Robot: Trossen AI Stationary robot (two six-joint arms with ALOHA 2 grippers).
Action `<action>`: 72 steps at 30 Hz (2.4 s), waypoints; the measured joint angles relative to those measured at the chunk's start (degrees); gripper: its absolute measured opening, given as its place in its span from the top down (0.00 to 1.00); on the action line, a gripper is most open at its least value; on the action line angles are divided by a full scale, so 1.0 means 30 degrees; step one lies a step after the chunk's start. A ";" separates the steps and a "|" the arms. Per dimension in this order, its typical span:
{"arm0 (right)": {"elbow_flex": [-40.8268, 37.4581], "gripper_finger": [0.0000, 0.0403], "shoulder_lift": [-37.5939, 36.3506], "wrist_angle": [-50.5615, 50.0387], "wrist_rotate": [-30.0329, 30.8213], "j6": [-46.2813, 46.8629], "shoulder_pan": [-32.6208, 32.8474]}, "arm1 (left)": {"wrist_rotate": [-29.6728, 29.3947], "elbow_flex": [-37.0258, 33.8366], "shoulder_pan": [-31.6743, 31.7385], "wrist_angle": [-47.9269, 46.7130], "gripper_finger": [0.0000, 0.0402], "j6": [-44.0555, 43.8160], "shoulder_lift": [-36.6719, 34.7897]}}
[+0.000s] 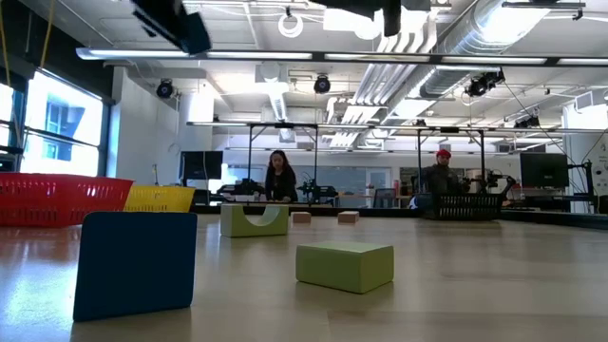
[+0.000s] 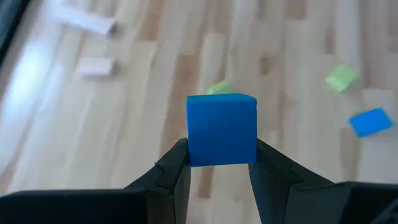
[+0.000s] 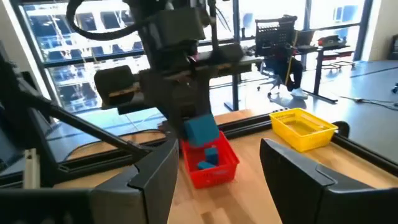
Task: Sort & place blocks by color
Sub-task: Put the blue block into the red bin, then put the brown block into the yellow bin
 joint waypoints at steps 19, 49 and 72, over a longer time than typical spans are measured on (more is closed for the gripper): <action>0.0004 0.47 -0.0003 -0.0894 -0.3671 0.2668 -0.3787 | -0.0634 -0.4607 -0.0778 -0.6290 0.73 -0.6999 -0.1890; 0.5799 0.47 0.0180 -1.2829 -0.6773 0.4560 -1.1179 | 0.2187 -0.6900 0.6793 -0.5798 0.68 -0.5101 -0.1824; 0.5803 0.47 0.4263 -1.4404 -0.9532 0.8227 -1.4399 | 0.4234 -0.6892 0.7405 -0.5666 0.55 -0.4732 -0.1817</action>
